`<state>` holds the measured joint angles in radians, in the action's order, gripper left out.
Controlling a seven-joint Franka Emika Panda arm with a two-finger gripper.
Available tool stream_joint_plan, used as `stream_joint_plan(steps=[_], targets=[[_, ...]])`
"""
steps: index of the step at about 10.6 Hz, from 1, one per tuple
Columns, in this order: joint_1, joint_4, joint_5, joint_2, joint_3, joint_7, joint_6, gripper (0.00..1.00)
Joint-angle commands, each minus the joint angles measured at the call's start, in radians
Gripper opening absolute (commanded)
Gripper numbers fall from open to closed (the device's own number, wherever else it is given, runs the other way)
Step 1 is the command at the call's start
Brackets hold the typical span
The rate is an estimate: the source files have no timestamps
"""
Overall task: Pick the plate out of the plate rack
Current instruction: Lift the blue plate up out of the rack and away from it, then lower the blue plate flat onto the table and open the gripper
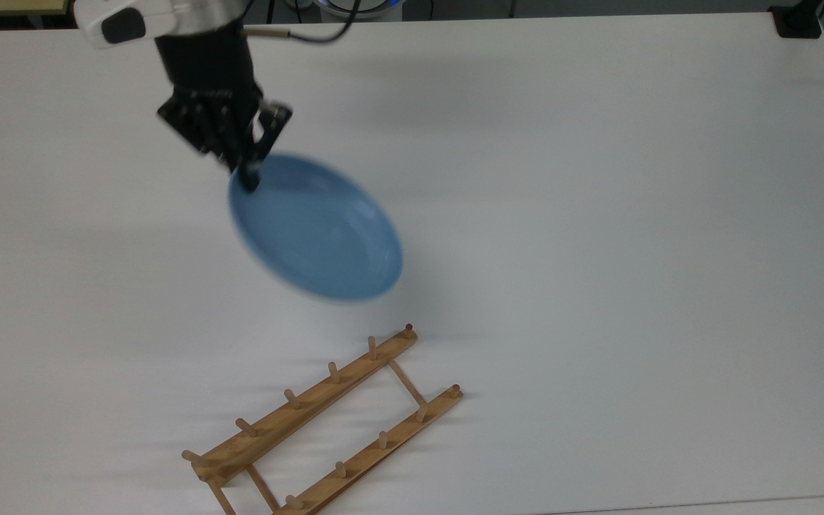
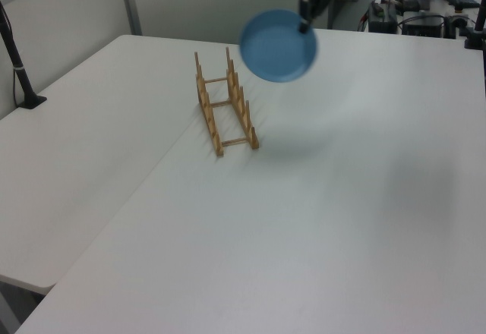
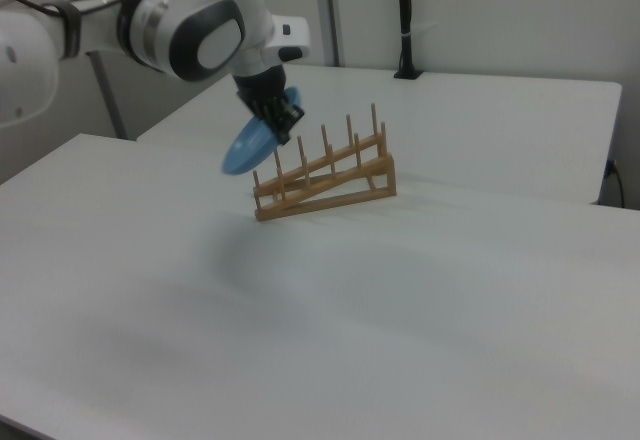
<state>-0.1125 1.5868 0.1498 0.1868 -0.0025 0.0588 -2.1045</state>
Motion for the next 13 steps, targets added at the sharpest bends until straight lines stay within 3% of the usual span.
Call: stream_joint_plan(steps=[1, 3, 5, 10, 13], targets=[[-0.064, 0.019, 0.056, -0.063, 0.006, -0.248, 0.417, 0.0], [-0.104, 0.057, 0.066, -0.053, 0.004, -0.405, 0.546, 0.0], [-0.134, 0.157, 0.132, -0.049, 0.001, -0.494, 0.526, 0.0], [-0.139, 0.384, 0.134, -0.029, 0.004, -0.557, 0.212, 0.0], [-0.131, 0.403, 0.134, 0.025, 0.004, -0.557, 0.156, 0.0]])
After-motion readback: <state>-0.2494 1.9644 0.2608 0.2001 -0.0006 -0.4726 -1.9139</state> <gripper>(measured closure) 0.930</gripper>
